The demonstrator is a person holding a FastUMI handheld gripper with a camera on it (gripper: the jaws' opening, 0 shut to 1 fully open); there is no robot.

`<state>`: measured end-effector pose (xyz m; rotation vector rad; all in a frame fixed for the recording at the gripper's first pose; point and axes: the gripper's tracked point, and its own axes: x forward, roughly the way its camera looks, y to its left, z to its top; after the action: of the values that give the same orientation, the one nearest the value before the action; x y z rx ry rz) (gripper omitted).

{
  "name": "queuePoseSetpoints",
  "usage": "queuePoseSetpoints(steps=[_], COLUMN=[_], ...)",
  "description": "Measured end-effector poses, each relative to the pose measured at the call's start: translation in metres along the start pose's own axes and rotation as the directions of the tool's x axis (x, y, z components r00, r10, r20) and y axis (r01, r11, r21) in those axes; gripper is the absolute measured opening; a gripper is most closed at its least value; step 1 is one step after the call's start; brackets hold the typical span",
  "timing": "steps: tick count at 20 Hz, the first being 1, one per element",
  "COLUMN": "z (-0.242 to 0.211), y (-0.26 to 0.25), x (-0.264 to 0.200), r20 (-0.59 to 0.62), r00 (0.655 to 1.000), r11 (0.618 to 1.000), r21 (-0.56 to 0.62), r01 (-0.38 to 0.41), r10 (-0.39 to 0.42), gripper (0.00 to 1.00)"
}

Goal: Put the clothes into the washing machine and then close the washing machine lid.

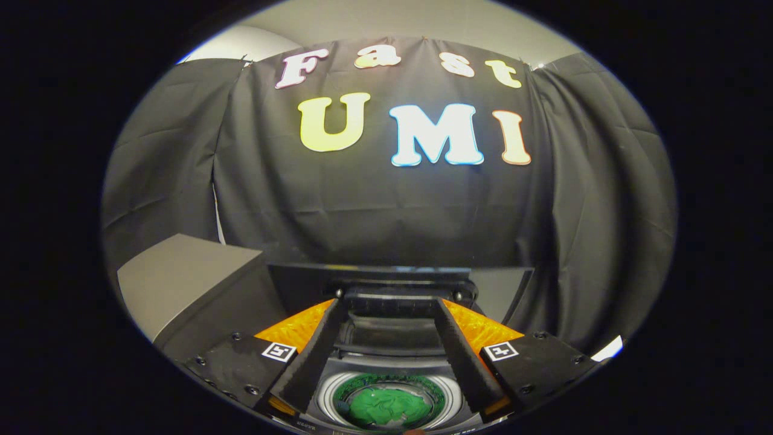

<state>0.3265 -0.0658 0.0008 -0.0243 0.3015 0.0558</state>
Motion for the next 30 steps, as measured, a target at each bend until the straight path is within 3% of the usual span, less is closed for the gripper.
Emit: queuePoseSetpoints(steps=[7,15,24,30], z=[0.037,0.021,0.018,0.008], y=[-0.014,-0.016,-0.014,-0.013], x=[0.049,0.088,0.062,0.035], r20=[0.091,0.028,0.156,0.158], r00=[0.995,1.0,0.987,0.987], r11=[0.999,0.998,0.998,0.998], r21=[0.024,0.062,0.052,0.05], r01=[0.032,0.001,-0.042,-0.037], r10=[-0.034,-0.003,0.034,0.029], gripper=[0.97,0.97,0.98,0.97])
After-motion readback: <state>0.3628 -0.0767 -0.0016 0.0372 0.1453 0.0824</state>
